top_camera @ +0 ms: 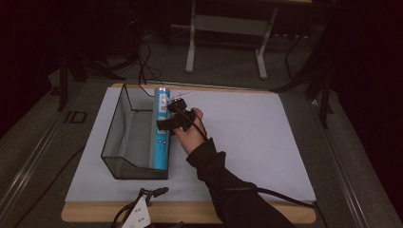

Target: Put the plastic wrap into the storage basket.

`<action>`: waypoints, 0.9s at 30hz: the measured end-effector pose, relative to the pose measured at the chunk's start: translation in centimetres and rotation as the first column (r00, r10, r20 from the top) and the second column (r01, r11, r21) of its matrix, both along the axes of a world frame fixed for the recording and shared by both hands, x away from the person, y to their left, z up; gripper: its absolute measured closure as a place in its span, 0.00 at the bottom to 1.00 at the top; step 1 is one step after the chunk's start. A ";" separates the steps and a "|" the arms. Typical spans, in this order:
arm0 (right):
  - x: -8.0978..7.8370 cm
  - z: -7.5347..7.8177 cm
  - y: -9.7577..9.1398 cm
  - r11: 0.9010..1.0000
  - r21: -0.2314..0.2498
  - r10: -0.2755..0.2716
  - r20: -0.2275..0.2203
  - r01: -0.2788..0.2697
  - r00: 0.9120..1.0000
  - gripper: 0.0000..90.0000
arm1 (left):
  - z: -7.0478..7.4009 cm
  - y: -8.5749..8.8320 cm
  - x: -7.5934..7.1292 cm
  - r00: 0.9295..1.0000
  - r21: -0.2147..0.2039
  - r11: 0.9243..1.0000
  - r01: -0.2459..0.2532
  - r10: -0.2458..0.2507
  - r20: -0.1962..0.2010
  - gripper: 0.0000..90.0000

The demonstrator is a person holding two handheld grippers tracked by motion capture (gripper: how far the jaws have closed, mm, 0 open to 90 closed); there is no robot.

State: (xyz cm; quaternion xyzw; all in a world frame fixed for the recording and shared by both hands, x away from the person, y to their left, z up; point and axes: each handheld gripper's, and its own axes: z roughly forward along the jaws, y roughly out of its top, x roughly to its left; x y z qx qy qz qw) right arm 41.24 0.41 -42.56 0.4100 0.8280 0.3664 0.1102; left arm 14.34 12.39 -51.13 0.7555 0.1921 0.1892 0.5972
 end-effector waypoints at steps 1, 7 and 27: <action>0.0 0.0 -0.3 1.000 -0.012 -0.002 0.013 0.002 1.000 0.15 | 0.0 0.0 0.0 1.000 0.001 1.000 0.000 0.000 -0.001 0.03; -0.3 0.1 -2.4 0.999 -0.051 0.005 0.050 -0.002 0.999 0.15 | -0.1 -0.1 0.1 1.000 0.009 1.000 0.001 -0.001 -0.004 0.03; -1.3 -1.6 -9.2 0.993 -0.118 0.006 0.131 0.010 0.991 0.15 | -0.2 -0.2 0.2 1.000 0.010 1.000 -0.002 0.002 -0.008 0.03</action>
